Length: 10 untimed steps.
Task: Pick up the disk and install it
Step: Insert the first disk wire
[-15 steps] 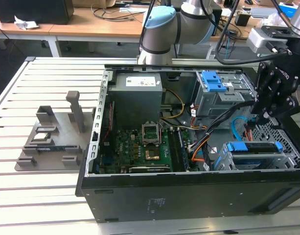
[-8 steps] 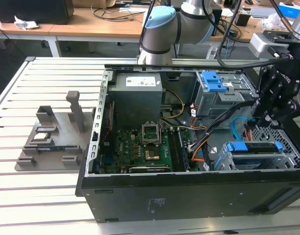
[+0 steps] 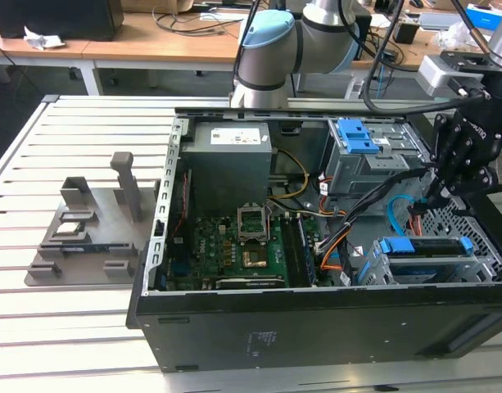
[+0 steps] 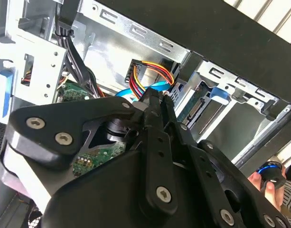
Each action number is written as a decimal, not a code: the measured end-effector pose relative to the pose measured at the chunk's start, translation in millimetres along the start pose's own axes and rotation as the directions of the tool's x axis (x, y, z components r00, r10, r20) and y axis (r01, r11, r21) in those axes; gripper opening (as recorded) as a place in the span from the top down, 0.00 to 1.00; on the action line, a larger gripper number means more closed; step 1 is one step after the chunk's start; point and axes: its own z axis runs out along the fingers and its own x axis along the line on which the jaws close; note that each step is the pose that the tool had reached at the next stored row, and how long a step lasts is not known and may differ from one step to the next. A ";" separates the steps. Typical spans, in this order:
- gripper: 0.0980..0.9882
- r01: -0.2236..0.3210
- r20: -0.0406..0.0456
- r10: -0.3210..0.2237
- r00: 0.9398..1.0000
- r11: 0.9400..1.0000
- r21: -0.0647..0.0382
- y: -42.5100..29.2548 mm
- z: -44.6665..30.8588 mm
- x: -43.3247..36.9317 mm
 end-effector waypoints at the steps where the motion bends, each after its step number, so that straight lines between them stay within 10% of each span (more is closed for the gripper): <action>1: 0.92 0.000 0.000 0.000 1.000 1.000 0.000 0.0 0.0 0.0; 10: 0.92 0.000 0.000 0.000 1.000 1.000 0.000 -3.1 2.1 39.1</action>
